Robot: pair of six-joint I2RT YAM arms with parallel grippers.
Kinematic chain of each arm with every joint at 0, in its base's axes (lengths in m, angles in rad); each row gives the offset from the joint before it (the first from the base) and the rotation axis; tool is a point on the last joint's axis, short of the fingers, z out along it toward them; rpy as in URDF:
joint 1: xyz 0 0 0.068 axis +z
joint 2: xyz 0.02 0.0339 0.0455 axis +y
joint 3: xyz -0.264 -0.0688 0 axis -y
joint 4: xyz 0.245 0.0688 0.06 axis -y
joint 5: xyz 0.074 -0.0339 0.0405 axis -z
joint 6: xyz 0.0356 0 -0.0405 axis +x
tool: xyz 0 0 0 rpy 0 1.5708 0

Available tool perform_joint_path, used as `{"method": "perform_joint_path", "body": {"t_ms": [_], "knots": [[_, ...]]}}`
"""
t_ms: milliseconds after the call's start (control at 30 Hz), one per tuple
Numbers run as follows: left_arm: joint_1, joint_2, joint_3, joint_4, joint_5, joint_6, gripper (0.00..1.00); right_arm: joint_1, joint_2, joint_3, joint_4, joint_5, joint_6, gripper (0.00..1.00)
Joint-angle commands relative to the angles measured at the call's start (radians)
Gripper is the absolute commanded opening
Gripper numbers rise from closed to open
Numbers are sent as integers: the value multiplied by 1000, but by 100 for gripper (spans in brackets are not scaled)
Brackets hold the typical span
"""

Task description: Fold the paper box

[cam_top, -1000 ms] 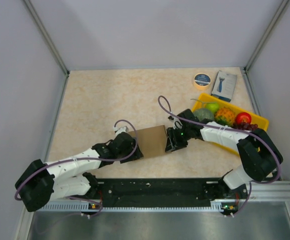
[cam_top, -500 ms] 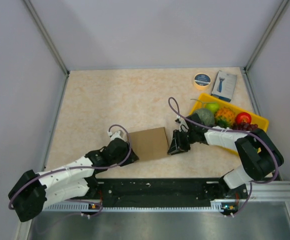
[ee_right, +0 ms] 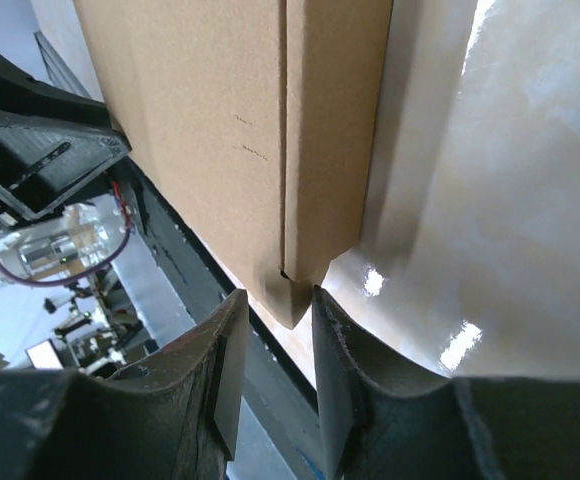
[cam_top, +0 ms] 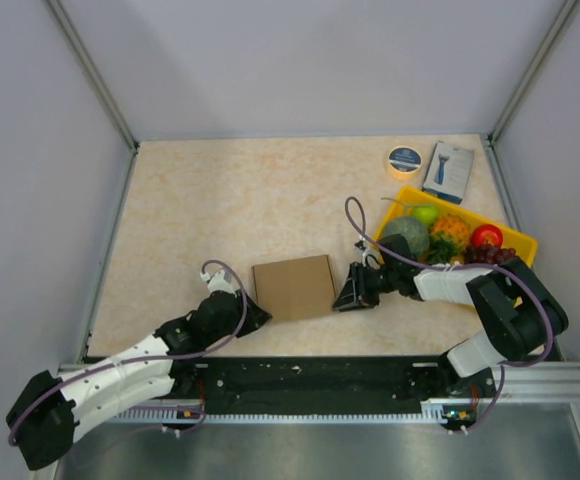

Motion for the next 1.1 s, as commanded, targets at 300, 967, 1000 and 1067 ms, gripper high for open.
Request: {"method": "perform_joint_path", "body": {"t_ms": [300, 967, 1000, 1067], "knots": [[4, -159, -143, 189, -57, 6, 19, -62, 41, -116, 428, -161, 167, 10], [4, -189, -82, -56, -71, -14, 75, -83, -26, -109, 233, -32, 7, 44], [6, -213, -64, -78, -69, -8, 78, -83, -42, -89, 142, -14, -15, 48], [6, -236, -41, -160, -66, 9, 81, -83, -89, -66, 62, -6, -88, 50]]}}
